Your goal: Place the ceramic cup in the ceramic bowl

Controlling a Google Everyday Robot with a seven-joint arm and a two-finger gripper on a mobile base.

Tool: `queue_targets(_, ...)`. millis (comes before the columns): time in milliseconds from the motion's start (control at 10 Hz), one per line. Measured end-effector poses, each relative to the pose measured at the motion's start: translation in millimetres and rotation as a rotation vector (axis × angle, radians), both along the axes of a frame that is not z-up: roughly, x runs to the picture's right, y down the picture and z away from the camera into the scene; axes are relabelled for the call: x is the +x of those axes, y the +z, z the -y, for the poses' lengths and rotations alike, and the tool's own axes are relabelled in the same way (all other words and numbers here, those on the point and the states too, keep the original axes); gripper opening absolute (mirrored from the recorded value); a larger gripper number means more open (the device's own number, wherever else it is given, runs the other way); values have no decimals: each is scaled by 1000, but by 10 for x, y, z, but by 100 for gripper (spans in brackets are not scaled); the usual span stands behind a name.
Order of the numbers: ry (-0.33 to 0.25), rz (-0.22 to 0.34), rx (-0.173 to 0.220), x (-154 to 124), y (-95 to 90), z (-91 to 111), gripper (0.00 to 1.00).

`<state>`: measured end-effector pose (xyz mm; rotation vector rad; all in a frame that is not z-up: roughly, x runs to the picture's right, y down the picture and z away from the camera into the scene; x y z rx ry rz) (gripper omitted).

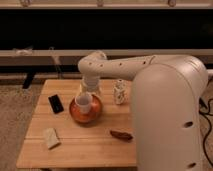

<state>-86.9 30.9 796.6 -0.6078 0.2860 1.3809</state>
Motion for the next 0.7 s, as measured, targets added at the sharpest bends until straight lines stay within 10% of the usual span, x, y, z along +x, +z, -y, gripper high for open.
queue_targets(700,-37,-2,15,168,-224,162,80)
